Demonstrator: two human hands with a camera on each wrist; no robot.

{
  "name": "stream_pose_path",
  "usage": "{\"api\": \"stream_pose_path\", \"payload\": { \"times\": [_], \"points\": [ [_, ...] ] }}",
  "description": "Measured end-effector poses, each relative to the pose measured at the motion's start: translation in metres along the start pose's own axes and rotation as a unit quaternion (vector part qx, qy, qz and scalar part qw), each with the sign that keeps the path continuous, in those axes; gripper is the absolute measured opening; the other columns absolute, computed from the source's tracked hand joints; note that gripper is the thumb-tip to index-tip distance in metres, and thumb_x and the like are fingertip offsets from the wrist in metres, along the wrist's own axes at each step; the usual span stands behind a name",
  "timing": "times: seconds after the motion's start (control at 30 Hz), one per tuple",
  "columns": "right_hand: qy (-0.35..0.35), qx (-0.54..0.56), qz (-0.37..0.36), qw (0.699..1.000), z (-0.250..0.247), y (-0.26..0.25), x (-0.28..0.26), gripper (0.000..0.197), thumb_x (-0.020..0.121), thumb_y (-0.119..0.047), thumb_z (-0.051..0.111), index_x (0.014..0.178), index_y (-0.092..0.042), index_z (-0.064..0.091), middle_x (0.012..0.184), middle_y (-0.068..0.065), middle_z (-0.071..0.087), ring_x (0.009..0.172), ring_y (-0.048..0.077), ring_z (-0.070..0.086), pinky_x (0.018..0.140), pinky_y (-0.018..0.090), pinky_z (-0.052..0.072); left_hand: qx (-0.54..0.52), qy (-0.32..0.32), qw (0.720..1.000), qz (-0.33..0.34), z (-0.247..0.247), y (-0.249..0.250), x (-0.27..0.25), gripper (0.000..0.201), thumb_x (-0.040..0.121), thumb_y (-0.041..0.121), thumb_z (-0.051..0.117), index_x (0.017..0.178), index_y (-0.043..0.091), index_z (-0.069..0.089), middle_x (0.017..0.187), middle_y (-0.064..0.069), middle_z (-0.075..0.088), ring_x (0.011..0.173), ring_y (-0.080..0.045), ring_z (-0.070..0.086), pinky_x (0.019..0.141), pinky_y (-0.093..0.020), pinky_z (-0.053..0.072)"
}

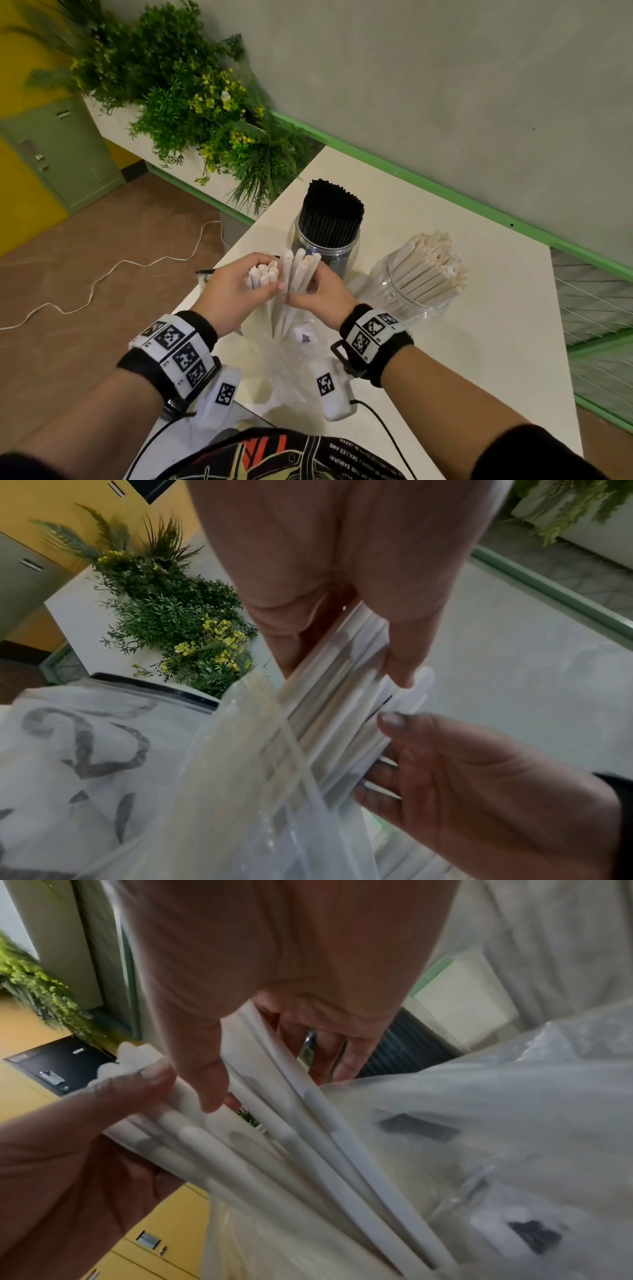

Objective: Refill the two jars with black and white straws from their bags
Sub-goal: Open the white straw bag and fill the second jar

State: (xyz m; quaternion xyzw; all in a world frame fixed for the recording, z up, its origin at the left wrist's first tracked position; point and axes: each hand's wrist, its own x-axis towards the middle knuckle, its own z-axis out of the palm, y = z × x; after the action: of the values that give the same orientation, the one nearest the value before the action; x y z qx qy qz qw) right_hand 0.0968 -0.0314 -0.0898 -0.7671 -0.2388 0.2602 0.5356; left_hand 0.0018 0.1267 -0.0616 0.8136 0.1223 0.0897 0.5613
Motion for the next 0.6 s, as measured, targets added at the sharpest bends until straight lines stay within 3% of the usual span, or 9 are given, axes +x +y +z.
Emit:
{"api": "stream_pose_path", "payload": {
  "times": [0.07, 0.13, 0.23, 0.3, 0.37, 0.47, 0.6],
  "points": [
    [-0.009, 0.045, -0.016, 0.999, 0.003, -0.003, 0.003, 0.052, 0.071, -0.006, 0.079, 0.119, -0.012, 0.058, 0.112, 0.003, 0.068, 0.106, 0.015, 0.065, 0.094, 0.032, 0.051, 0.000, -0.009, 1.000, 0.005, 0.000, 0.001, 0.000, 0.026, 0.078, 0.014, 0.077, 0.098, 0.026, 0.068, 0.096, 0.011, 0.072, 0.091, -0.002, 0.064, 0.080, -0.011, 0.045],
    [0.002, 0.082, -0.017, 0.996, 0.005, -0.008, 0.004, 0.046, 0.072, 0.002, 0.075, 0.114, -0.012, 0.062, 0.108, 0.006, 0.069, 0.102, 0.016, 0.065, 0.092, 0.030, 0.051, 0.001, -0.021, 1.000, 0.016, 0.000, 0.002, -0.001, 0.027, 0.079, 0.010, 0.075, 0.099, 0.027, 0.069, 0.101, 0.016, 0.071, 0.096, 0.001, 0.063, 0.083, -0.007, 0.043],
    [0.029, 0.080, -0.018, 0.996, 0.001, -0.015, 0.002, 0.023, 0.080, -0.005, 0.072, 0.103, -0.007, 0.067, 0.094, 0.003, 0.069, 0.090, 0.009, 0.064, 0.082, 0.022, 0.049, 0.003, -0.025, 0.999, 0.033, 0.002, 0.005, -0.002, 0.020, 0.082, 0.008, 0.072, 0.094, 0.024, 0.070, 0.098, 0.013, 0.072, 0.094, 0.002, 0.063, 0.080, -0.004, 0.041],
    [0.046, 0.077, -0.037, 0.995, -0.006, -0.021, -0.003, 0.009, 0.083, -0.010, 0.066, 0.093, -0.010, 0.066, 0.087, 0.000, 0.068, 0.087, 0.010, 0.063, 0.083, 0.025, 0.049, 0.007, -0.020, 0.999, 0.038, 0.004, 0.006, -0.002, 0.017, 0.084, 0.010, 0.070, 0.093, 0.024, 0.068, 0.094, 0.009, 0.072, 0.088, 0.002, 0.063, 0.075, -0.005, 0.042],
    [0.073, 0.101, -0.046, 0.991, -0.019, -0.033, -0.013, 0.007, 0.088, -0.005, 0.061, 0.091, -0.011, 0.063, 0.090, 0.006, 0.070, 0.090, 0.016, 0.067, 0.088, 0.030, 0.052, 0.004, -0.020, 0.999, 0.041, 0.006, 0.007, 0.000, 0.017, 0.086, 0.010, 0.068, 0.092, 0.026, 0.066, 0.092, 0.008, 0.072, 0.085, 0.000, 0.063, 0.074, -0.006, 0.043],
    [0.124, 0.171, -0.070, 0.975, -0.050, -0.055, -0.032, 0.008, 0.092, -0.002, 0.055, 0.095, -0.008, 0.059, 0.096, 0.014, 0.071, 0.098, 0.030, 0.068, 0.094, 0.046, 0.051, -0.023, -0.021, 0.999, 0.039, 0.010, 0.006, 0.006, 0.017, 0.088, 0.011, 0.064, 0.093, 0.027, 0.062, 0.093, 0.011, 0.072, 0.090, -0.005, 0.065, 0.078, -0.012, 0.047],
    [0.201, 0.199, -0.132, 0.950, -0.099, -0.083, -0.060, 0.015, 0.093, -0.003, 0.052, 0.092, -0.016, 0.060, 0.097, 0.013, 0.070, 0.106, 0.040, 0.064, 0.100, 0.060, 0.043, -0.071, -0.034, 0.996, 0.036, 0.020, 0.009, 0.014, 0.015, 0.091, 0.007, 0.059, 0.097, 0.021, 0.057, 0.095, 0.008, 0.071, 0.097, -0.012, 0.065, 0.086, -0.020, 0.049]
  ]
}}
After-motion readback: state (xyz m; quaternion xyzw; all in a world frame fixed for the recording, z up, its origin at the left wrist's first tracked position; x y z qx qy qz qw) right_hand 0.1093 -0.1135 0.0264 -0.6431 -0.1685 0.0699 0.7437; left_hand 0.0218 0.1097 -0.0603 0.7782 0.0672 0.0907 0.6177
